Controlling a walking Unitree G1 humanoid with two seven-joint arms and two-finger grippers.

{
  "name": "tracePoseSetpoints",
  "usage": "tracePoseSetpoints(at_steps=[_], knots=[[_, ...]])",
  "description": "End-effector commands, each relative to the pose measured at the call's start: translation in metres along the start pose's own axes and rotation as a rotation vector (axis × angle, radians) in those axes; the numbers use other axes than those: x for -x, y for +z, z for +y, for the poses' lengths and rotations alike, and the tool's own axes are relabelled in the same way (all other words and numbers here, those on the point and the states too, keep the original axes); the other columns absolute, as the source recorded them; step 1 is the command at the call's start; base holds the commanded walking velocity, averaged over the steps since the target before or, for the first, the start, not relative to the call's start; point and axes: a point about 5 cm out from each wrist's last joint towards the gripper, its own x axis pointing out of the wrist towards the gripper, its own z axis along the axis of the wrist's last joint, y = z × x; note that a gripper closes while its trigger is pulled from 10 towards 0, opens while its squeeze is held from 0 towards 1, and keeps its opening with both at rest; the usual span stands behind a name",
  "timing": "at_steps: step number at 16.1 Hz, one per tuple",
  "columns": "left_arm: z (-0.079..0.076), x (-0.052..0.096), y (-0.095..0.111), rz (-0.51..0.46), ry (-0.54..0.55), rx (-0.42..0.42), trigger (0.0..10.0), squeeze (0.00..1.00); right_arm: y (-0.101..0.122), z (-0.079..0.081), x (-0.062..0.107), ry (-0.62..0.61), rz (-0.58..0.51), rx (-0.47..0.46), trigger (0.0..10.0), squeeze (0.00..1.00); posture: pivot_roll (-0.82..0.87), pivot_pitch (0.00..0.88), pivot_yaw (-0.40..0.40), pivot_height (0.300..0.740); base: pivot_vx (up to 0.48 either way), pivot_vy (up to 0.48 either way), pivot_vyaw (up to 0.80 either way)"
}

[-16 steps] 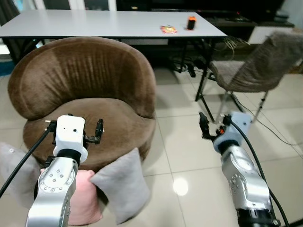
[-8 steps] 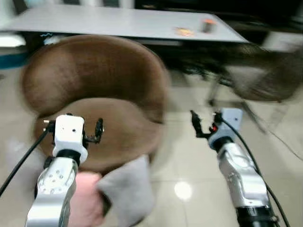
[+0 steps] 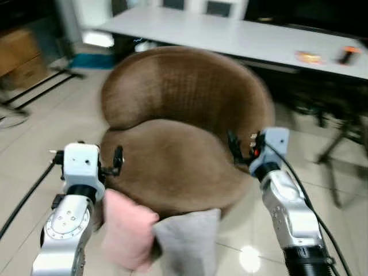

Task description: Move the pillow to the sofa from floor

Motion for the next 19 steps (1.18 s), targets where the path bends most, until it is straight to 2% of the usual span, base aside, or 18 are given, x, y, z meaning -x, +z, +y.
tracePoseSetpoints(at_steps=[1,3,5,6,7,9,17,19], knots=[[0.002,-0.001,0.004,-0.02,0.015,0.002,10.0,0.0,0.0,0.001,-0.001,0.023,0.009,-0.022,10.0,0.0,0.07,0.0,-0.064,0.74,0.0,0.0,0.0],[0.001,-0.001,0.008,-0.041,0.01,-0.038,10.0,0.0,0.0,0.002,-0.004,0.028,0.008,-0.015,10.0,0.0,0.07,0.0,-0.066,0.74,0.0,0.0,0.0],[0.0,-0.001,0.007,-0.041,0.009,-0.046,10.0,0.0,0.0,0.003,-0.005,0.038,0.006,-0.009,10.0,0.0,0.07,0.0,-0.063,0.74,0.0,-0.137,0.0],[0.0,-0.002,0.007,-0.04,0.01,-0.046,10.0,0.0,0.001,0.003,-0.006,0.051,0.006,0.033,10.0,0.0,0.07,0.0,-0.062,0.74,0.0,-0.337,0.0],[0.0,-0.002,0.007,-0.039,0.01,-0.046,10.0,0.0,0.0,0.003,-0.006,0.052,0.007,0.036,10.0,0.0,0.06,0.0,-0.062,0.74,0.0,-0.341,0.0],[0.0,-0.002,0.007,-0.041,0.009,-0.05,10.0,0.0,0.0,0.004,-0.007,0.062,0.013,0.031,10.0,0.0,0.07,0.0,-0.064,0.74,0.0,-0.345,0.8],[0.004,-0.003,0.006,-0.045,0.039,-0.064,10.0,0.0,-0.004,0.003,-0.011,0.048,0.045,-0.018,10.0,0.0,0.07,0.0,-0.075,0.74,0.0,-0.349,0.0],[0.004,-0.002,0.006,-0.048,0.047,-0.058,10.0,0.0,-0.002,0.004,-0.012,0.064,0.033,-0.029,10.0,0.0,0.07,0.0,-0.076,0.74,0.0,0.0,0.0]])
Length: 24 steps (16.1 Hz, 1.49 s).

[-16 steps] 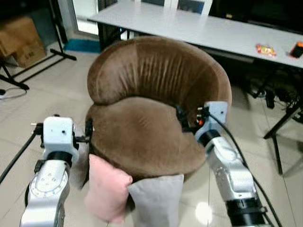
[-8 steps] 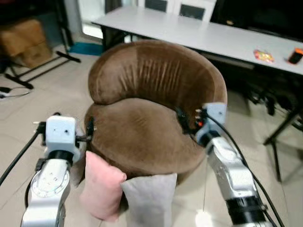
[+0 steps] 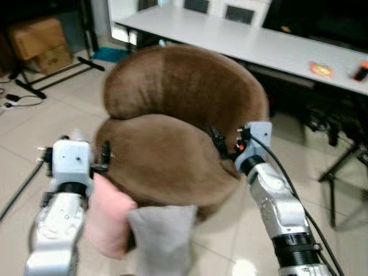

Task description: Move the pillow to the sofa from floor

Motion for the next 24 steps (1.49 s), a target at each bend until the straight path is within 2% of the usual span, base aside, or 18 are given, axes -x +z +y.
tracePoseSetpoints(at_steps=[1,6,10,13,17,24], knots=[[0.003,0.0,0.003,-0.022,0.015,-0.004,10.0,0.0,0.003,-0.002,-0.001,-0.002,-0.003,0.007,10.0,0.0,0.07,0.0,-0.077,0.74,0.0,0.0,0.0],[0.01,-0.002,0.003,-0.039,0.075,-0.028,10.0,0.0,0.004,-0.002,0.0,0.008,-0.012,-0.016,10.0,0.0,0.07,0.0,-0.075,0.74,0.0,0.0,0.0],[0.008,-0.002,0.003,-0.05,0.07,-0.042,10.0,0.0,0.006,0.0,0.0,0.013,-0.032,0.017,10.0,0.0,0.07,0.0,-0.078,0.74,0.0,0.0,0.0],[0.006,-0.001,0.004,-0.06,0.054,-0.007,10.0,0.0,0.007,0.002,-0.001,0.029,-0.037,0.073,10.0,0.0,0.08,0.0,-0.086,0.74,0.0,0.0,0.0],[0.005,0.0,0.003,-0.061,0.046,0.005,10.0,0.0,0.005,0.0,-0.003,0.008,-0.021,0.074,10.0,0.0,0.09,0.0,-0.098,0.74,0.286,0.0,0.72],[0.006,0.002,0.0,-0.05,0.049,-0.006,10.0,0.0,0.003,-0.012,-0.002,-0.087,-0.023,0.027,10.0,0.0,0.11,0.0,-0.116,0.74,0.32,0.0,0.0]])
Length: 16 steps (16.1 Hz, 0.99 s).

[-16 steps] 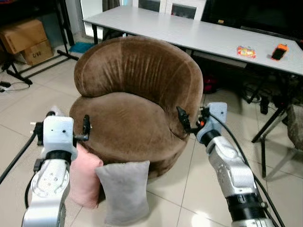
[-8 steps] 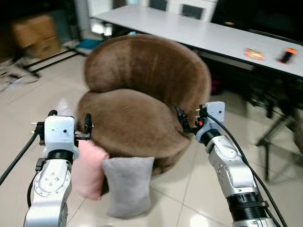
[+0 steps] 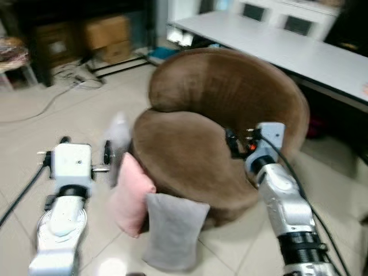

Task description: Move the pillow to the sofa from floor

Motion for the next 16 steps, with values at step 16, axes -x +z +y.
tracePoseSetpoints(at_steps=[16], knots=[[-0.007,0.003,0.002,-0.023,-0.044,-0.01,10.0,0.0,-0.002,0.003,0.007,0.124,0.001,0.046,10.0,0.0,0.1,0.0,-0.11,0.74,0.244,0.0,0.2]])
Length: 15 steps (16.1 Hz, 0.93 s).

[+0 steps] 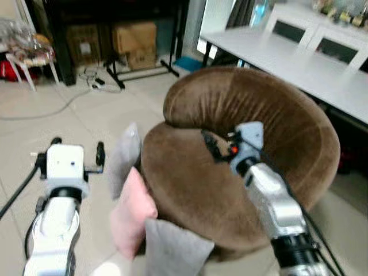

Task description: Move the pillow to the sofa from floor

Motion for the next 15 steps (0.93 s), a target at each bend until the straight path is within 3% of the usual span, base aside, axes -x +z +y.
tracePoseSetpoints(at_steps=[1,9,15], knots=[[-0.004,0.003,0.002,-0.012,-0.011,0.006,10.0,0.0,-0.005,-0.01,0.006,-0.034,0.013,-0.008,10.0,0.0,0.1,0.0,-0.109,0.74,0.0,0.0,0.0],[0.006,0.01,-0.007,0.009,0.023,-0.049,10.0,0.0,-0.013,-0.027,0.008,-0.163,0.053,-0.014,10.0,0.0,0.11,0.0,-0.11,0.665,0.0,0.0,0.0],[0.004,0.008,-0.005,-0.012,-0.035,-0.124,10.0,0.0,-0.018,-0.026,0.01,-0.171,0.074,-0.006,10.0,0.0,0.09,0.0,-0.082,0.62,0.0,0.0,0.0]])
